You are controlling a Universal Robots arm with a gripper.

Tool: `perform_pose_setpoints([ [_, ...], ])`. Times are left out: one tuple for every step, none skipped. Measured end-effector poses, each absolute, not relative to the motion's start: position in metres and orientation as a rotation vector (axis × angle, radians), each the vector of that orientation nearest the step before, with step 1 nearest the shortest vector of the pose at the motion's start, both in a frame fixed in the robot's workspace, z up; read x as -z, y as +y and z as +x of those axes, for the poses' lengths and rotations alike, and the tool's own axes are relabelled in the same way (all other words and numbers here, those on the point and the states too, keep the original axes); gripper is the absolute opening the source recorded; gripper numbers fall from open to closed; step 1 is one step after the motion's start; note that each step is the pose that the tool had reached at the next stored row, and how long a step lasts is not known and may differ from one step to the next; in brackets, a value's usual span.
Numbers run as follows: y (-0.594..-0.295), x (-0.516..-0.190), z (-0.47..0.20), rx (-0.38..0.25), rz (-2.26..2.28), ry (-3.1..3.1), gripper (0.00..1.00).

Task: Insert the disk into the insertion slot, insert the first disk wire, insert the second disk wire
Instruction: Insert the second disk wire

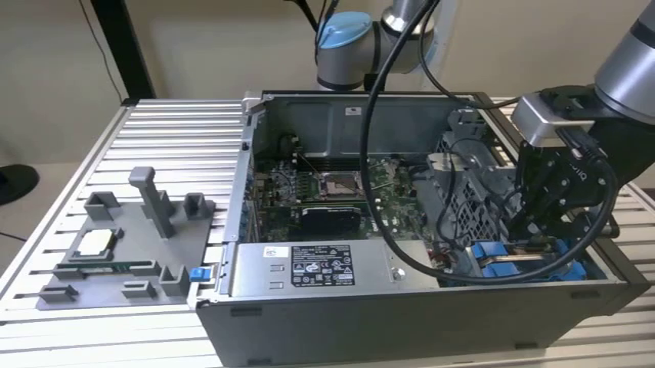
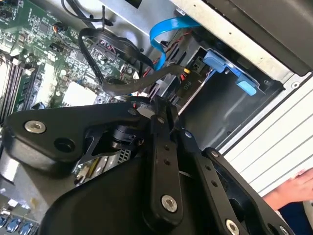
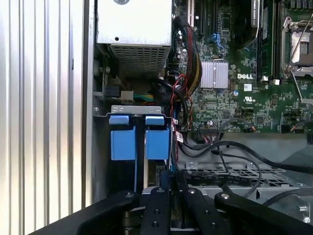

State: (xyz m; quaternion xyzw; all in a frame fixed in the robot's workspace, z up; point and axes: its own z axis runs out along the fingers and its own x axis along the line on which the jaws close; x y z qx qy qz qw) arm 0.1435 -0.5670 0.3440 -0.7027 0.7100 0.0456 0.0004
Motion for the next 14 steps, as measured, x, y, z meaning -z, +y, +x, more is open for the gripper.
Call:
perform_pose_setpoints([
  [-0.5670, -0.3444, 0.1435, -0.143, -2.207, 2.230, 0.00],
  [-0.5670, -0.3465, 0.1435, -0.144, -2.206, 2.229, 0.00],
  [-0.5670, -0.3499, 0.1435, -0.145, -2.206, 2.229, 0.00],
  [-0.5671, -0.3525, 0.1436, -0.145, -2.207, 2.229, 0.00],
  [-0.5671, -0.3535, 0.1436, -0.144, -2.206, 2.229, 0.00],
  [-0.5672, -0.3534, 0.1436, -0.140, -2.205, 2.227, 0.00],
  [-0.5674, -0.3533, 0.1436, -0.132, -2.201, 2.223, 0.00],
  [-0.5676, -0.3533, 0.1435, -0.121, -2.197, 2.218, 0.00],
  [-0.5678, -0.3529, 0.1435, -0.109, -2.193, 2.213, 0.00],
  [-0.5679, -0.3525, 0.1435, -0.097, -2.188, 2.208, 0.00],
  [-0.5680, -0.3520, 0.1433, -0.089, -2.186, 2.204, 0.00],
  [-0.5681, -0.3514, 0.1432, -0.085, -2.186, 2.204, 0.00],
  [-0.5682, -0.3509, 0.1433, -0.083, -2.187, 2.205, 0.00],
  [-0.5683, -0.3504, 0.1433, -0.082, -2.187, 2.205, 0.00],
])
